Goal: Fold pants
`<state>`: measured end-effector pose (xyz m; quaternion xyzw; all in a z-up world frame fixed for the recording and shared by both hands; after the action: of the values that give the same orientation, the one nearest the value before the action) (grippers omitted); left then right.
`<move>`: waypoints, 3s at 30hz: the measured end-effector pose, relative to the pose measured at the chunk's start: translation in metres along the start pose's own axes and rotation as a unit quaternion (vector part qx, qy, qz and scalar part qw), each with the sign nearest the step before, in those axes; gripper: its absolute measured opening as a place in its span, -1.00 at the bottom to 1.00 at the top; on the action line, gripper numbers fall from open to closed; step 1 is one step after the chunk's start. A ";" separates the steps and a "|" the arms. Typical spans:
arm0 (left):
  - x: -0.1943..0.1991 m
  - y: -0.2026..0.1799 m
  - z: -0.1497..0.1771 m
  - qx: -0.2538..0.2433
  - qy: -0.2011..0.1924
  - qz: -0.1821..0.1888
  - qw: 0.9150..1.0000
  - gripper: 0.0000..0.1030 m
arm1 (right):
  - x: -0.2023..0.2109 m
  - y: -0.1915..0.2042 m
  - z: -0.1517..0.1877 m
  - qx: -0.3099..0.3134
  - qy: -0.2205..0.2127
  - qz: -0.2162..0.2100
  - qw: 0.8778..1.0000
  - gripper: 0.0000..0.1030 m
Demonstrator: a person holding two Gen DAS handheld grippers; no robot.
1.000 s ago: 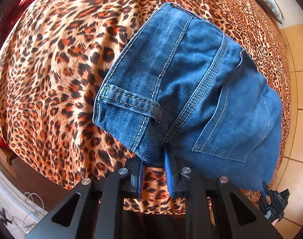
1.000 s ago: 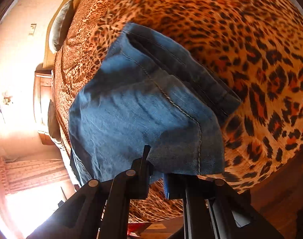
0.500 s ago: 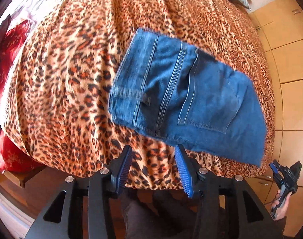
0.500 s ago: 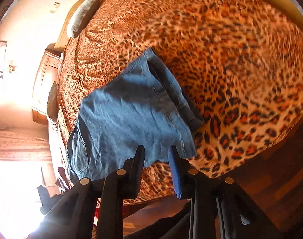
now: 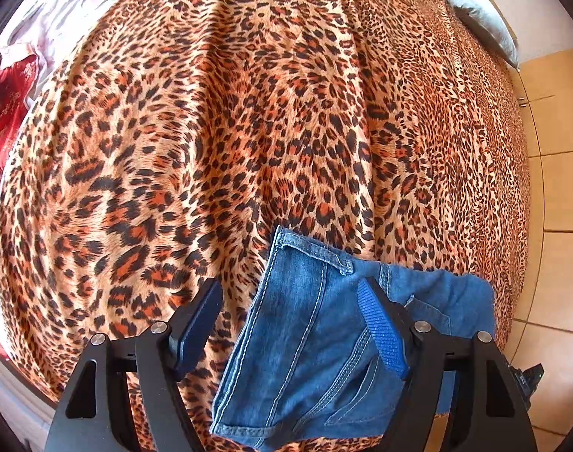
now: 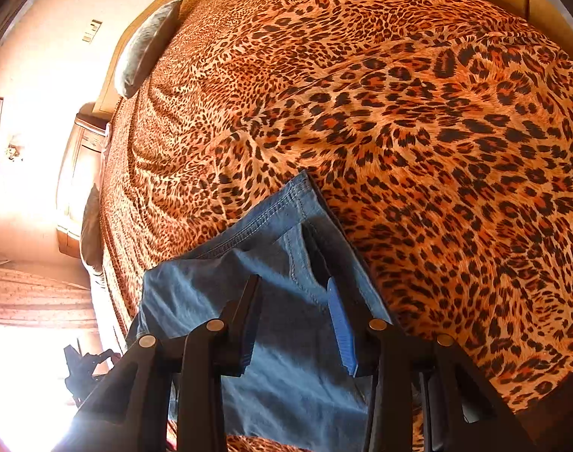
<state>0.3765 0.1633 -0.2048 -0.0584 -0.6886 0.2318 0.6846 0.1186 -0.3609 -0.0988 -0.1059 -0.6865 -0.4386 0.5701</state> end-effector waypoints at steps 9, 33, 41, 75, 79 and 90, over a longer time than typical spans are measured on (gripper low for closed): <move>-0.053 0.009 -0.008 0.010 0.046 0.018 0.999 0.39 | -0.041 -0.001 -0.010 0.006 0.020 0.020 1.000 -0.27; 0.002 0.001 0.008 -0.004 -0.024 -0.012 1.000 0.24 | -0.004 0.007 -0.044 0.065 -0.001 0.062 0.996 -0.70; 0.027 0.000 0.100 0.000 -0.012 0.081 0.997 0.56 | 0.022 -0.033 0.042 0.051 0.037 0.066 0.996 -0.33; -0.024 0.072 0.151 0.083 0.031 0.011 0.996 -0.39 | 0.007 -0.067 0.087 0.025 0.039 0.141 0.989 -0.82; 0.004 0.064 0.167 0.037 0.023 0.007 0.999 -0.14 | 0.037 -0.049 0.071 0.045 0.009 0.154 0.987 -0.57; 0.034 0.015 0.062 -0.014 -0.029 0.007 0.999 0.47 | -0.024 0.147 0.043 0.197 0.055 -0.027 0.978 -0.49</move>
<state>0.3111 0.1759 -0.1767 -0.0662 -0.7109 0.2284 0.6619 0.1914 -0.2338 -0.0481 0.0516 -0.7296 -0.3151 0.6048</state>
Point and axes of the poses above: each gripper's, at about its wrist camera, not at the fingertips, and x roughly against the way its jaws point, y to its left, z to its underside, the point moved 9 cm from there along -x, roughly the way its jaws point, and after that the axes turned 4 degrees about z, right-handed, at the moved point
